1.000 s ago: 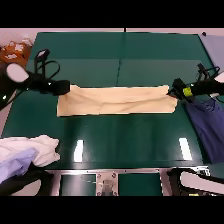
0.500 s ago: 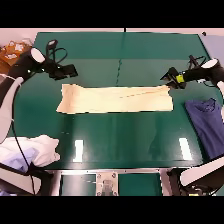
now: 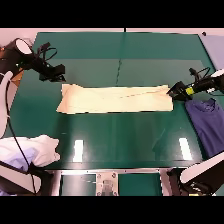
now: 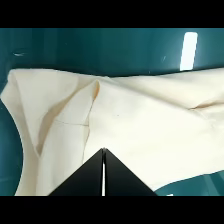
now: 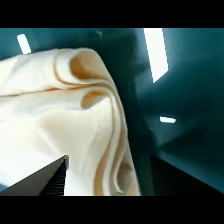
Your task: Fold the shirts.
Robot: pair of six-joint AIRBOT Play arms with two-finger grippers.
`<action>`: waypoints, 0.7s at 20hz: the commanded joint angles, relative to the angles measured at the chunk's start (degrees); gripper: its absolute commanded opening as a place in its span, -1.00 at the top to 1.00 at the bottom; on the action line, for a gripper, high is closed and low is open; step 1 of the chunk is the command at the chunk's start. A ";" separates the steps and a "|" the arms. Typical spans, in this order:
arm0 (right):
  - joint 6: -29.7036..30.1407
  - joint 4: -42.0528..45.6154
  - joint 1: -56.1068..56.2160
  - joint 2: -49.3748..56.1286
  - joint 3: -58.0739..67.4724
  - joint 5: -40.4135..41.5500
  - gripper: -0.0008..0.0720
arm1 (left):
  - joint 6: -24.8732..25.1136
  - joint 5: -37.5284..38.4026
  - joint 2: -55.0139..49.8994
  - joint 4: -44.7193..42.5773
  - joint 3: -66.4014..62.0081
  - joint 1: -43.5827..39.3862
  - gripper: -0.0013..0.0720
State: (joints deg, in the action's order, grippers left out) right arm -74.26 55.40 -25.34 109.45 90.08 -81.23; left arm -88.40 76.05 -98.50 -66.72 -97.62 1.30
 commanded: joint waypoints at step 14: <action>3.13 -4.42 4.35 -13.81 10.60 -12.85 0.94 | 1.46 -20.96 -8.57 8.87 -0.11 -27.19 0.91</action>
State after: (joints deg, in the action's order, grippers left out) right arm -70.39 52.82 -21.47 102.87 98.78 -90.11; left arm -87.00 63.29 -103.20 -62.00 -97.73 -18.61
